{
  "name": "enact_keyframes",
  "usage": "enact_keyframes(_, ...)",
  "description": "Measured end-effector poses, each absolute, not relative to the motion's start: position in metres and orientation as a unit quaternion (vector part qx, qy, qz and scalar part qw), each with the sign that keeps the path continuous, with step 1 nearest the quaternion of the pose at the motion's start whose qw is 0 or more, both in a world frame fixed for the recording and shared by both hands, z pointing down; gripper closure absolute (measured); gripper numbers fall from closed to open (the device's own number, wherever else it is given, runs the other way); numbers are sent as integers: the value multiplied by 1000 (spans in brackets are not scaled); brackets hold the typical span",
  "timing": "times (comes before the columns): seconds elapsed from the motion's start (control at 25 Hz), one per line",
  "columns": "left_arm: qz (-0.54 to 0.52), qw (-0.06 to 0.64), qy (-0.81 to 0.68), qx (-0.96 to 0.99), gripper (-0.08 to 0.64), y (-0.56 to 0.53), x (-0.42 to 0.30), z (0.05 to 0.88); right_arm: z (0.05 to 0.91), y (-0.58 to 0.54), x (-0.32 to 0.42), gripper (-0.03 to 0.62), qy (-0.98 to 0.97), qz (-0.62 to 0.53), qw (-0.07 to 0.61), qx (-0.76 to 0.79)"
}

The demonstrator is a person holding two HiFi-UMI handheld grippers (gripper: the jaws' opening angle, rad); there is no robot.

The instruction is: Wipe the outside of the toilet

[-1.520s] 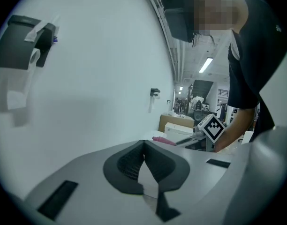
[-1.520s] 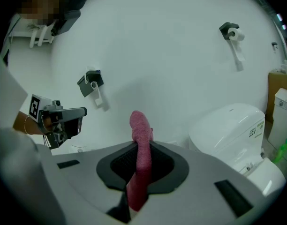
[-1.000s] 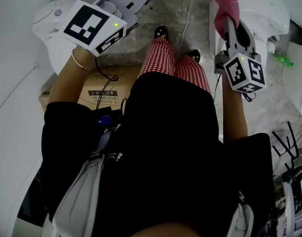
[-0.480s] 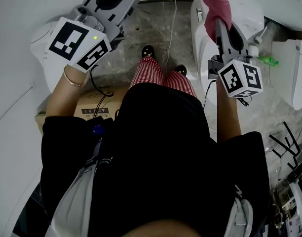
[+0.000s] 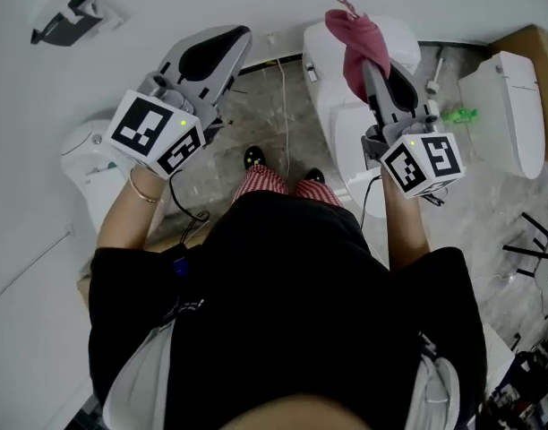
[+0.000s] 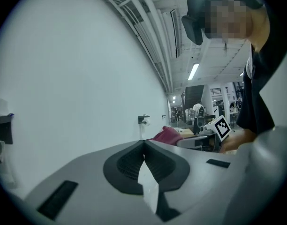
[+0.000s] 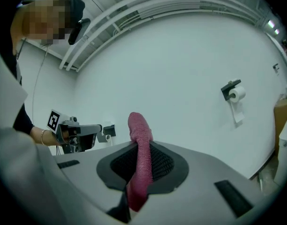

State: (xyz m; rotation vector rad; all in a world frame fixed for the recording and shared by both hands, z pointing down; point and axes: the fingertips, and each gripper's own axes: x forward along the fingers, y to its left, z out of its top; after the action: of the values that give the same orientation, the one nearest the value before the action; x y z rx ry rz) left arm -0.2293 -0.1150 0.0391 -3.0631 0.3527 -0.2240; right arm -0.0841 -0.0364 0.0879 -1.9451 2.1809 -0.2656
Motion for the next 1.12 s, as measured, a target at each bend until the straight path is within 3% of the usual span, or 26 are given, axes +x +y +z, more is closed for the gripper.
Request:
enact_keyframes(0.48, -19, 26, 23, -999, 551, -45, -174, 3, 19, 37, -74, 538, 751, -18, 118, -650)
enact_keyframes(1.12, -43, 48, 36, -997, 551, -26, -171, 15, 37, 56, -78, 538, 761, -45, 121, -636)
